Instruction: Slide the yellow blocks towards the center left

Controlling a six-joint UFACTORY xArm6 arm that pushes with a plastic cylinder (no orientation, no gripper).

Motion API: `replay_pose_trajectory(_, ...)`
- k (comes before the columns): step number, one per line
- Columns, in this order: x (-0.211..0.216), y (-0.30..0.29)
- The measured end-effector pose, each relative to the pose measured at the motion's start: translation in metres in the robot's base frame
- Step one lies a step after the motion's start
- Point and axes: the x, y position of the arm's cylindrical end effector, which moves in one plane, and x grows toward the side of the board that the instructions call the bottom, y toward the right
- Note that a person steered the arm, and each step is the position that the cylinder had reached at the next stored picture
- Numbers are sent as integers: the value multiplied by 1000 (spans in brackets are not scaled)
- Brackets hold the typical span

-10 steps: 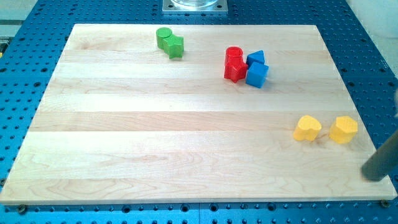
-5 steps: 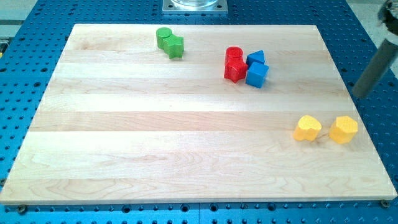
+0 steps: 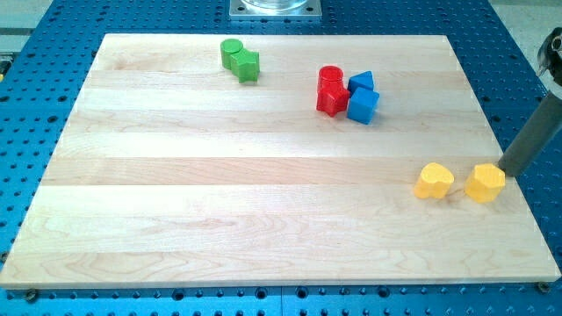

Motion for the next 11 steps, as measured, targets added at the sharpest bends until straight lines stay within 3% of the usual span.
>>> replay_pose_trajectory(2,-1,-36)
replay_pose_trajectory(4,-2,-8)
replay_pose_trajectory(6,27,-7)
replay_pose_trajectory(9,27,-80)
replay_pose_trajectory(11,41,-45)
